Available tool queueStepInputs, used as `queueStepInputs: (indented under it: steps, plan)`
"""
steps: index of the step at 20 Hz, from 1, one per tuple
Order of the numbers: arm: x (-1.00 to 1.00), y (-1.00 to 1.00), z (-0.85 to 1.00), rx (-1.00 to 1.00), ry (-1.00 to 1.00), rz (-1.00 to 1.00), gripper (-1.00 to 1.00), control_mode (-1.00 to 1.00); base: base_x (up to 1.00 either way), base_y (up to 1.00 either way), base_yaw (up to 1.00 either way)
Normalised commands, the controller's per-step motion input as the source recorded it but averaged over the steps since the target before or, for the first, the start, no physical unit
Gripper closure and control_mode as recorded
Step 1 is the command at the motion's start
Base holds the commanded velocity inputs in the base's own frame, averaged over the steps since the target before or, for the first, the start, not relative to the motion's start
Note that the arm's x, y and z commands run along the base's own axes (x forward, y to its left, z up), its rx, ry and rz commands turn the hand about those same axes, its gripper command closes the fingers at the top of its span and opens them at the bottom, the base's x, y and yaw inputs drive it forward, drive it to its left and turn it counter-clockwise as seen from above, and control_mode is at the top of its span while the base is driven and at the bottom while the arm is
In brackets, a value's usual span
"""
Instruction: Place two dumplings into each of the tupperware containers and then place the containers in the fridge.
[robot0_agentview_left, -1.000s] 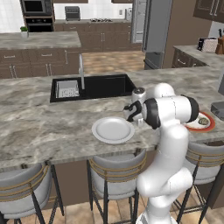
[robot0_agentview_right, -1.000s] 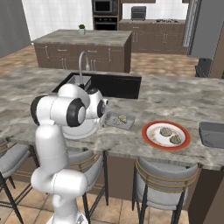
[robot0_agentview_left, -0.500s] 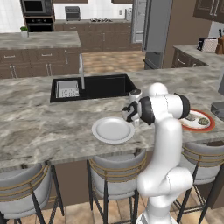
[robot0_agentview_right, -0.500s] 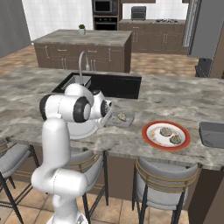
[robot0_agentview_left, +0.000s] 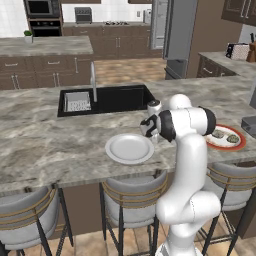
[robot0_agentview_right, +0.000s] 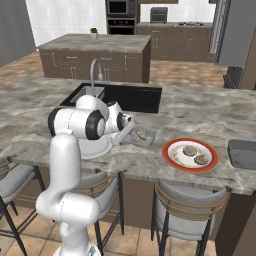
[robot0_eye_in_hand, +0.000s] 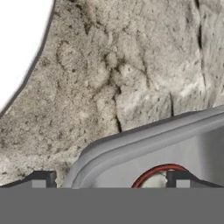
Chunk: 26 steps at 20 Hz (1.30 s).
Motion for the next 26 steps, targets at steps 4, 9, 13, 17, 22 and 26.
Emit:
queueStepInputs:
  steps: [4, 9, 13, 17, 22, 26]
  plan:
    - [0.00, -0.25, -0.38, 0.04, 0.05, -0.09, 1.00, -1.00, 0.00, 0.00, 0.00]
    - [0.00, -0.19, -0.33, 0.05, 0.04, -0.01, 1.00, -1.00, 0.00, 0.00, 0.00]
    - [0.00, -0.01, -0.19, -0.02, 0.10, 0.02, 1.00, -1.00, 0.00, 0.00, 0.00]
    - [-0.09, 0.00, 0.00, -0.12, 0.07, 0.09, 1.00, -1.00, 0.00, 0.00, 0.00]
    - [-0.44, -0.26, 0.38, -0.03, -0.05, 0.10, 1.00, -1.00, 0.00, 0.00, 0.00]
    - [-0.87, -0.24, 0.96, 0.11, -0.31, 0.04, 1.00, -1.00, 0.00, 0.00, 0.00]
